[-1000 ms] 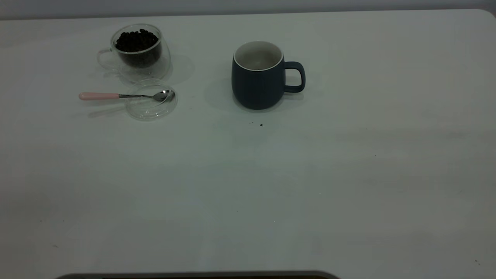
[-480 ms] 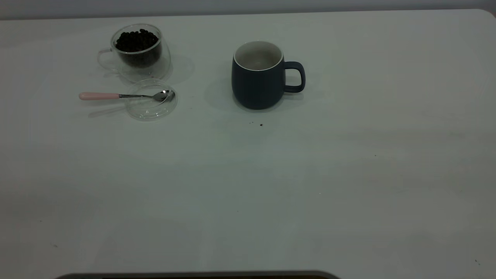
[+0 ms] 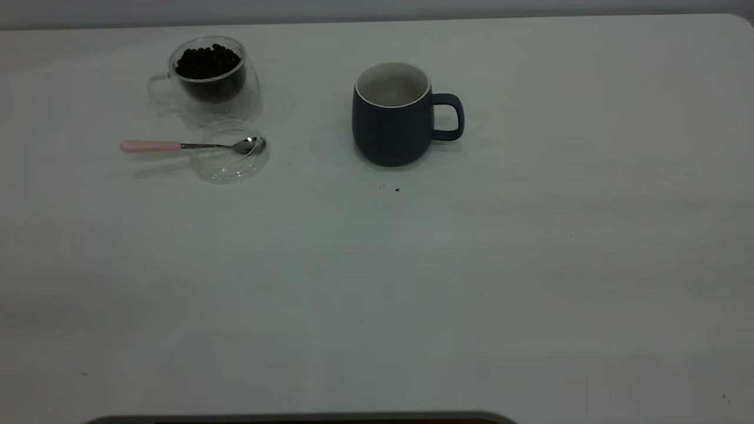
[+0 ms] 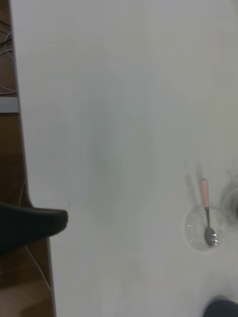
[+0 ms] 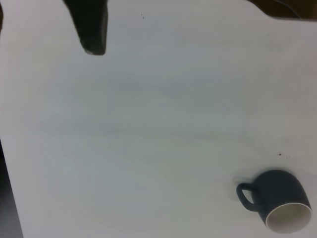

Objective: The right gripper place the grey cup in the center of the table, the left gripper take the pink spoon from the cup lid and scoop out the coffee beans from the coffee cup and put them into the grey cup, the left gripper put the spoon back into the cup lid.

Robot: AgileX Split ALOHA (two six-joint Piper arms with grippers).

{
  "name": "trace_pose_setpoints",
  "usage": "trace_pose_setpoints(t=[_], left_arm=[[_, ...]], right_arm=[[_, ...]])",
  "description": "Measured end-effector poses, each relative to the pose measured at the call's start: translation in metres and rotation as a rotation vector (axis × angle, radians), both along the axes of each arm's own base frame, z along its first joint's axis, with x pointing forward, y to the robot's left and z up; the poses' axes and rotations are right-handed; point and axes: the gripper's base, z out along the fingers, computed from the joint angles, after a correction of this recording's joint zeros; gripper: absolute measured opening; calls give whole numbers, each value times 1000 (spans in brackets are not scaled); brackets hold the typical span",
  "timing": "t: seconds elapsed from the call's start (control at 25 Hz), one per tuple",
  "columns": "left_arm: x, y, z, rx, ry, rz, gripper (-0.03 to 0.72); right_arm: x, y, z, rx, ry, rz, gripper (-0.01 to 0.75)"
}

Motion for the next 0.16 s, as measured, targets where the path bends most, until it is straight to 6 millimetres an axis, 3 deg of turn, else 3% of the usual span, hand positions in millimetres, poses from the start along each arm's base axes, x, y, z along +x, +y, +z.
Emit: trace_pose_setpoints(t=[0.16], left_arm=[[0,0,0,0,0,0,507]], right_arm=[[0,0,0,0,0,0,452]])
